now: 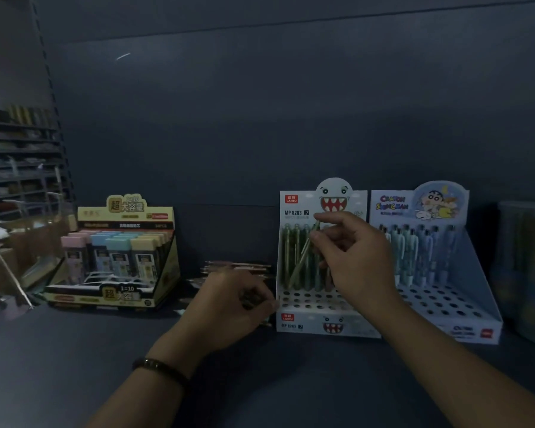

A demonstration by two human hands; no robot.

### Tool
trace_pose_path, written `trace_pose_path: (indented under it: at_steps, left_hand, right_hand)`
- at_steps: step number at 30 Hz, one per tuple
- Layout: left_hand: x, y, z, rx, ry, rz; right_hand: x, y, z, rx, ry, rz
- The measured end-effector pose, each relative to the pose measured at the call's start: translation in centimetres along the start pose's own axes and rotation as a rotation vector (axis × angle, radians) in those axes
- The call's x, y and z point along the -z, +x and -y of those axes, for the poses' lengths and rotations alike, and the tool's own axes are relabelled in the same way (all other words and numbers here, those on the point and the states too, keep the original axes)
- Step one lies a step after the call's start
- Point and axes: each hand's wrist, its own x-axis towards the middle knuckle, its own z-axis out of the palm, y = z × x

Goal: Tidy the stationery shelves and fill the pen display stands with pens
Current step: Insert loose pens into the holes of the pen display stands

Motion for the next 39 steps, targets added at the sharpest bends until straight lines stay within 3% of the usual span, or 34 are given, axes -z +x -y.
trace_pose_path:
  at_steps: [10,16,19,23,29,39]
  left_hand:
    - [0.5,-0.1,-0.1,-0.028,-0.021,0.030]
    - [1.9,0.3,0.9,-0.008,-0.049,-0.040]
    - [3.7,0.7,1.7,-0.059,0.065,0.000]
    - [5.1,0.0,3.5,-0.089,0.181,0.010]
    - [4.0,-2.1,5.2,-0.027,0.113,-0.047]
    - [4.2,-2.5,6.5,0.080,0.264,-0.040]
  right_hand:
    - [-0.7,0.0,-0.5,0.080,-0.230,0.132]
    - [-0.4,0.1,0.3,0.086,-0.433,0.404]
    - [-0.4,-0.2,0.6,0.062,-0.495,0.490]
    - [-0.4,-0.3,1.2,0.055,-0.542,0.501]
    - [-0.2,-1.2,1.4,0.047,-0.548,0.538]
    - [-0.2,-2.1,1.8,0.208,-0.508,0.564]
